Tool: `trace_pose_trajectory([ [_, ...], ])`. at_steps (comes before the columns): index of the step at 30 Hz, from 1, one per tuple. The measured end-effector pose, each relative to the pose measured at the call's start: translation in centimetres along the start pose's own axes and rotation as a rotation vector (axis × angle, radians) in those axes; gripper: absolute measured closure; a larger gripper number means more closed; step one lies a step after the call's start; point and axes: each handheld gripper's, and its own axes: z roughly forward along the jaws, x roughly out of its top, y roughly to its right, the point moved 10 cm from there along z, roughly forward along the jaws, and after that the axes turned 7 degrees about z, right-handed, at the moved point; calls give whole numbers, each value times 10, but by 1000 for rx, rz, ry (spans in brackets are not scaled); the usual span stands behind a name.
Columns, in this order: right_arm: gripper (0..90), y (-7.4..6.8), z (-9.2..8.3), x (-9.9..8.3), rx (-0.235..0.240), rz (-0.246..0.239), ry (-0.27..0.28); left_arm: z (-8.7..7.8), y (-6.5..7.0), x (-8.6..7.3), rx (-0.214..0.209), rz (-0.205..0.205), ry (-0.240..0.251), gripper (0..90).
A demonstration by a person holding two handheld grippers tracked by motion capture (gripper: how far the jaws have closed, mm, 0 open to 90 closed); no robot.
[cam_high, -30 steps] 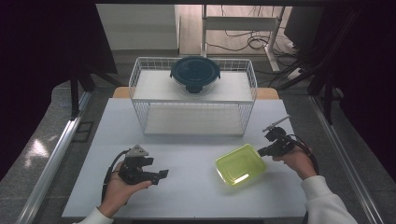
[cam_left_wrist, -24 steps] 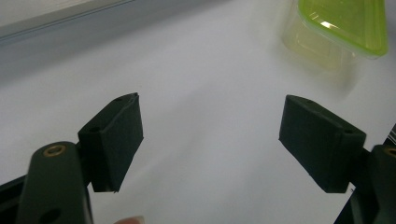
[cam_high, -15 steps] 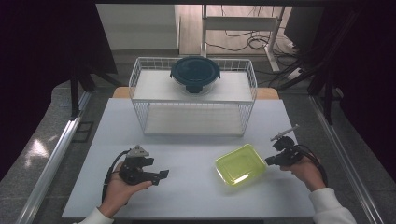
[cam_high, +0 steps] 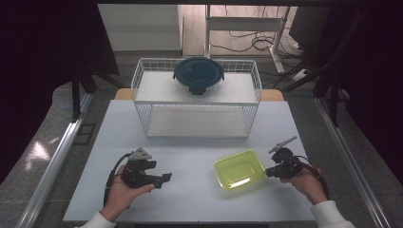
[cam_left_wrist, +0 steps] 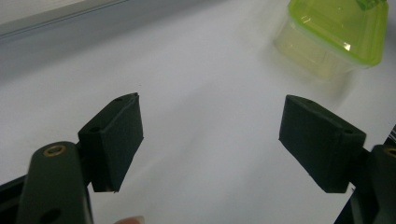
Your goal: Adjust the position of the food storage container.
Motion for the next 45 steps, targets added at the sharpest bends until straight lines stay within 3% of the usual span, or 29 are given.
trace_pose_trajectory([
  [10, 886, -39, 9, 11, 32, -104, -7, -1, -3, -1, 5, -7, 2, 210],
  [22, 885, -81, 29, 30, 68, -186, -19, 0, -5, -2, 9, -14, -6, 211],
  [36, 885, -104, 50, 71, 71, -207, 24, -1, -9, -3, 13, -21, -7, 212],
  [45, 886, -113, 58, 80, 75, -213, 47, 0, -8, -4, 13, -16, -8, 212],
])
